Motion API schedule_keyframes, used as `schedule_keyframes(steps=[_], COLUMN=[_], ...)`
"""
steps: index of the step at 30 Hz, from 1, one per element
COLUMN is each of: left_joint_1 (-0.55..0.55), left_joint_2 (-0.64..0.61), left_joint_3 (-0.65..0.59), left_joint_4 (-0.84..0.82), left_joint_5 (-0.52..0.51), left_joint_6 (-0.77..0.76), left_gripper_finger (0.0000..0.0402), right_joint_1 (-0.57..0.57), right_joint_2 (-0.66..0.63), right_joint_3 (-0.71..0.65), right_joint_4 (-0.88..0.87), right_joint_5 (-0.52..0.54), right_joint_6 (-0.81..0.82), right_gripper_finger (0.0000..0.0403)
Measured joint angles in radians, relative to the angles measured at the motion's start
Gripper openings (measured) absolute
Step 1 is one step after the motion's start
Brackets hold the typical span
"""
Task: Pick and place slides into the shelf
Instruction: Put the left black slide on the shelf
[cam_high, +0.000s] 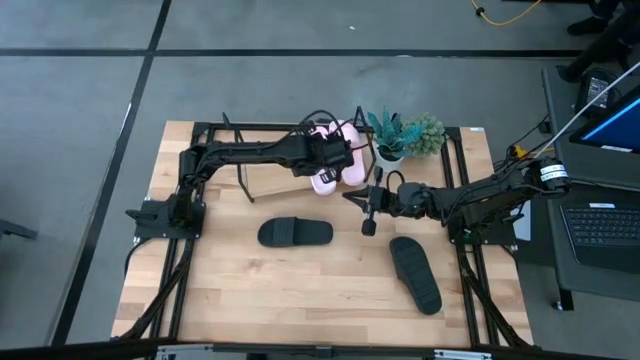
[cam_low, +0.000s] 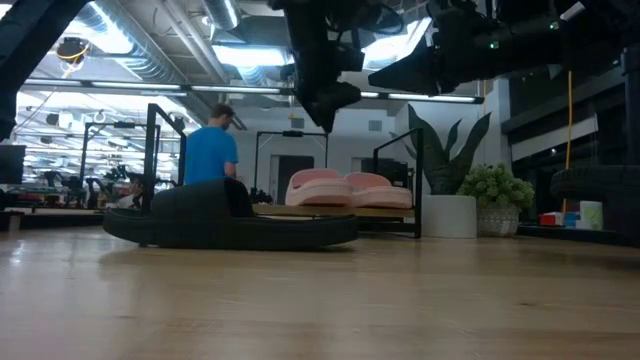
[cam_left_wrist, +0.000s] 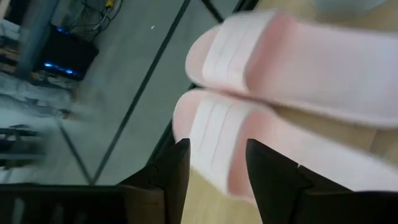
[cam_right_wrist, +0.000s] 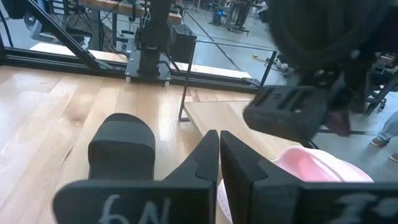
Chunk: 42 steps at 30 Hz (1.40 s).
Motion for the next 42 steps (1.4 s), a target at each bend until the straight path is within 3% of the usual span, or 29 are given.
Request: schedule_keyframes(steps=[8, 18, 25, 31, 42], left_joint_1=[-0.061, -0.164, -0.276, -0.338, -0.451], left_joint_2=[-0.003, -0.080, -0.216, -0.414, -0.736], left_joint_3=[0.000, -0.068, -0.326, -0.594, -0.922], left_joint_4=[-0.074, -0.061, 0.073, 0.232, 0.434], left_joint_5=[-0.099, -0.106, -0.108, -0.116, -0.120], left_joint_6=[-0.023, -0.098, -0.215, -0.312, -0.310], left_gripper_finger=[0.0148, 0.0146, 0.0112, 0.0077, 0.0042], right_joint_1=[0.000, 0.023, 0.051, 0.069, 0.076], right_joint_2=[0.000, 0.000, 0.000, 0.000, 0.000], right_joint_3=[0.000, 0.000, 0.000, 0.000, 0.000], right_joint_4=[-0.070, -0.084, -0.089, -0.088, -0.086], right_joint_5=[0.000, -0.066, -0.067, -0.067, -0.067], right_joint_6=[0.007, 0.031, 0.030, 0.031, 0.029], right_gripper_finger=[0.0019, 0.0019, 0.0019, 0.0019, 0.0019])
